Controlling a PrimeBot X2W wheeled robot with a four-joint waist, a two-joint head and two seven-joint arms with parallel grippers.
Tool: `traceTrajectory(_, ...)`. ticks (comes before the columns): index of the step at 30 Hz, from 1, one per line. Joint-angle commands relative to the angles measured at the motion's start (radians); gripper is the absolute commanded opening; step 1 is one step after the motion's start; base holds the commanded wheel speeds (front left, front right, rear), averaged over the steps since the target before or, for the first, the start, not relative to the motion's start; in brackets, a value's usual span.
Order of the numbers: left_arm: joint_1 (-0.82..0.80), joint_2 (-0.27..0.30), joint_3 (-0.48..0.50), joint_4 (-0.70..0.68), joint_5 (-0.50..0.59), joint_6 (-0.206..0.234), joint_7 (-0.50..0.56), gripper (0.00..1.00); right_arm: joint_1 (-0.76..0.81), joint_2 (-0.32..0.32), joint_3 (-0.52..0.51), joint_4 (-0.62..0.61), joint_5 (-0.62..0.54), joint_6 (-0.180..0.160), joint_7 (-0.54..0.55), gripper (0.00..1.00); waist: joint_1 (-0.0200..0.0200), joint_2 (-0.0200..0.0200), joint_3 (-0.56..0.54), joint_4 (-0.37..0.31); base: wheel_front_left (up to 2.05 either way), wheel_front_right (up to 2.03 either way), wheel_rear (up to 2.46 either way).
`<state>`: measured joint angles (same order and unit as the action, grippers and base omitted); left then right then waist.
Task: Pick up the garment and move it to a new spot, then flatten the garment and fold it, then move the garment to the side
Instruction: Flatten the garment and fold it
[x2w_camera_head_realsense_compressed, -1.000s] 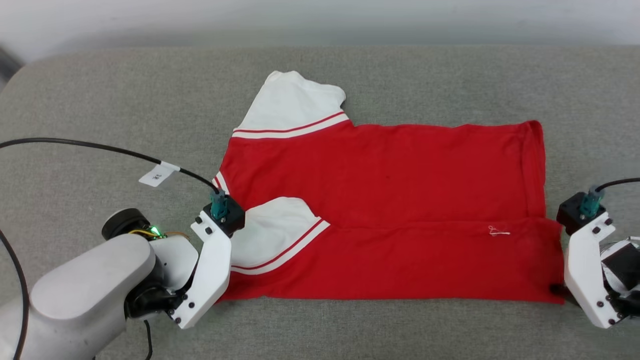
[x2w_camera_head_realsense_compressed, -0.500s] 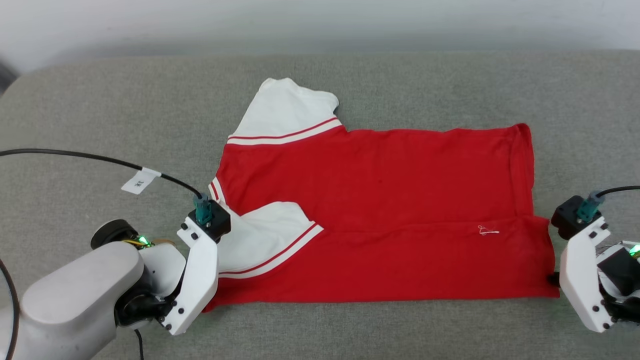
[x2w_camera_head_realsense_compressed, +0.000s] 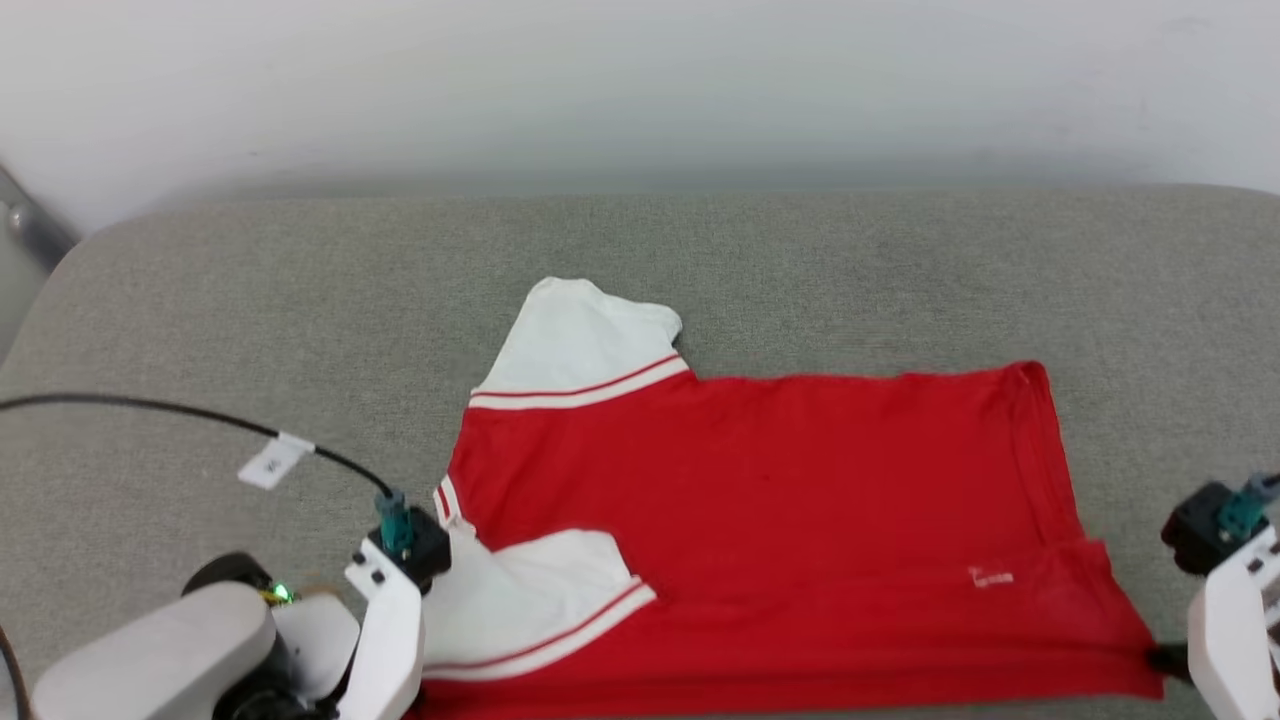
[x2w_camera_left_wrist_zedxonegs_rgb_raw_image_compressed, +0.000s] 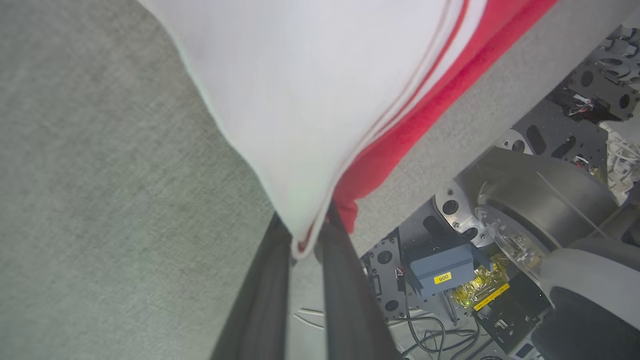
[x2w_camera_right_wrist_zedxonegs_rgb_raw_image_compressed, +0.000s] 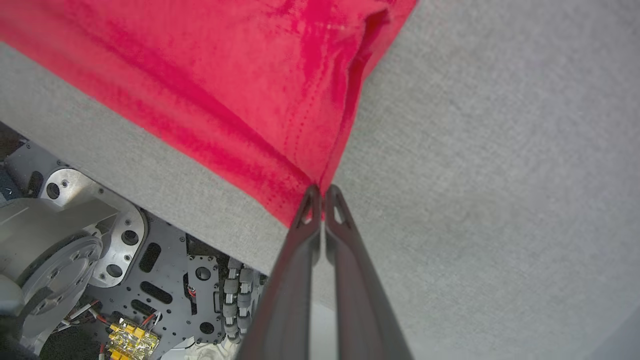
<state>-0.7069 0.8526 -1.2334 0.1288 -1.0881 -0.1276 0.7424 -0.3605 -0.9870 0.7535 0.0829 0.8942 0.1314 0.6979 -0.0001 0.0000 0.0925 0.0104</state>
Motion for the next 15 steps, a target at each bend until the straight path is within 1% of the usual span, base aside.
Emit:
traceTrajectory(1, 0.045, 0.009, -0.011, -0.004, -0.005, 0.011, -0.001, 0.0, 0.055, -0.01, -0.011, 0.003, 0.005, -0.001, 0.006, 0.0, 0.0001, 0.0, -0.001, -0.002, 0.0, 0.0, 0.0)
traceTrajectory(7, 0.086, 0.004, -0.017, 0.014, 0.006, 0.026, -0.014, 0.0, 0.139, 0.033, -0.034, 0.046, -0.019, -0.002, 0.02, 0.0, 0.0001, 0.0, 0.016, -0.008, 0.0, 0.0, 0.0)
traceTrajectory(8, 0.087, 0.003, -0.017, 0.019, 0.008, 0.032, -0.014, 0.4, 0.145, 0.043, -0.041, 0.057, -0.025, -0.002, 0.016, 0.0, 0.0001, 0.0, 0.018, -0.008, 0.0, 0.0, 0.0)
traceTrajectory(9, 0.087, 0.003, -0.017, 0.019, 0.008, 0.032, -0.014, 0.4, 0.145, 0.043, -0.041, 0.057, -0.025, -0.002, 0.016, 0.0, 0.0001, 0.0, 0.018, -0.008, 0.0, 0.0, 0.0)
traceTrajectory(10, 0.084, 0.002, -0.016, 0.022, 0.017, 0.034, -0.023, 1.0, 0.15, 0.056, -0.052, 0.071, -0.035, -0.002, 0.006, 0.03, 0.0001, 0.0, 0.019, -0.008, 0.0, 0.0, 0.0)
traceTrajectory(12, 0.08, 0.0, -0.013, 0.026, 0.022, 0.035, -0.033, 1.0, 0.158, 0.078, -0.068, 0.087, -0.054, -0.001, -0.013, 0.64, 0.0001, 0.0, 0.017, -0.006, 0.0, 0.0, 0.0)
traceTrajectory(13, 0.074, 0.002, -0.011, 0.026, 0.026, 0.034, -0.038, 1.0, 0.157, 0.091, -0.084, 0.093, -0.063, -0.001, -0.027, 1.0, 0.0001, 0.0, 0.012, -0.006, 0.0, 0.0, 0.0)
traceTrajectory(15, 0.07, 0.013, 0.0, 0.021, 0.023, 0.035, -0.052, 1.0, 0.161, 0.106, -0.111, 0.1, -0.085, -0.001, -0.056, 1.0, 0.0001, 0.0, -0.002, -0.007, 0.0, 0.0, 0.0)
